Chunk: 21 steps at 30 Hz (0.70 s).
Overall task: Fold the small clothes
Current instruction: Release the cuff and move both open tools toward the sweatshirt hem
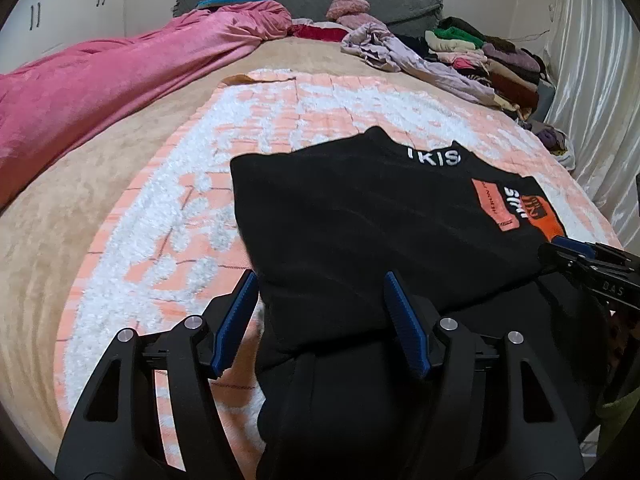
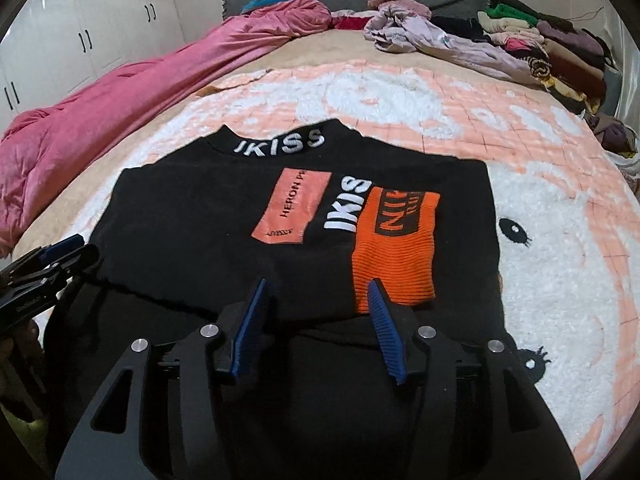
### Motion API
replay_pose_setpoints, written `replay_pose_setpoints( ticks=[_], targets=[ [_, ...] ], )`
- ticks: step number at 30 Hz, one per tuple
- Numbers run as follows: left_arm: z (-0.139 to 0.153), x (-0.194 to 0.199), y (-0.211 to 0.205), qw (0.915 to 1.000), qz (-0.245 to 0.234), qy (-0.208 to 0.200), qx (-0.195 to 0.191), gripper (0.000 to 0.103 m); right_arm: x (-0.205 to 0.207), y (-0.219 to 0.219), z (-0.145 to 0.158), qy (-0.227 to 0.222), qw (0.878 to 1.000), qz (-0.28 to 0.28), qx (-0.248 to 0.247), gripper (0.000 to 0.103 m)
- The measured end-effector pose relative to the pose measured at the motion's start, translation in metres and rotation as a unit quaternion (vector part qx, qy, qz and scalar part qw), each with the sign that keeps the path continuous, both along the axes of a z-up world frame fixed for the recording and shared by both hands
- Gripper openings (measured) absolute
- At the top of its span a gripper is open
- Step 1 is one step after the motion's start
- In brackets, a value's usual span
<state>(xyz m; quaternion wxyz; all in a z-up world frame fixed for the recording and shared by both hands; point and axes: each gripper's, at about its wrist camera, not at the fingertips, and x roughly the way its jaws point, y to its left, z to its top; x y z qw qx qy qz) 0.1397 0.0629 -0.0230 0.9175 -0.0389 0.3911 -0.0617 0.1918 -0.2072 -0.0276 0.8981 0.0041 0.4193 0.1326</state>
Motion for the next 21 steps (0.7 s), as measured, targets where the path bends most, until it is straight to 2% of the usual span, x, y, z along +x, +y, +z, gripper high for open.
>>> replay_pose_setpoints(
  ticks=[2, 6, 14, 15, 16, 21],
  targets=[
    [0.005, -0.003, 0.001, 1.0, 0.004, -0.007, 0.003, 0.07, -0.004, -0.001, 0.005, -0.005, 1.0, 0.0, 0.005, 0.053],
    [0.015, -0.01, 0.002, 0.9997, 0.007, -0.021, 0.007, 0.073, -0.011, -0.003, 0.015, -0.016, 1.0, 0.002, 0.013, 0.053],
    [0.037, -0.024, 0.003, 0.9989, 0.009, -0.047, 0.003, 0.089, -0.023, -0.007, 0.034, -0.042, 0.999, -0.004, 0.029, 0.053],
    [0.04, -0.026, 0.003, 0.9987, 0.009, -0.05, 0.004, 0.09, -0.024, -0.008, 0.036, -0.045, 0.998, -0.006, 0.032, 0.059],
    [0.042, -0.028, 0.003, 0.9986, 0.009, -0.053, 0.006, 0.091, -0.026, -0.008, 0.039, -0.052, 0.998, -0.01, 0.032, 0.073],
    [0.052, -0.035, 0.002, 0.9977, 0.011, -0.066, 0.009, 0.093, -0.035, -0.007, 0.052, -0.073, 0.997, -0.013, 0.03, 0.081]
  ],
)
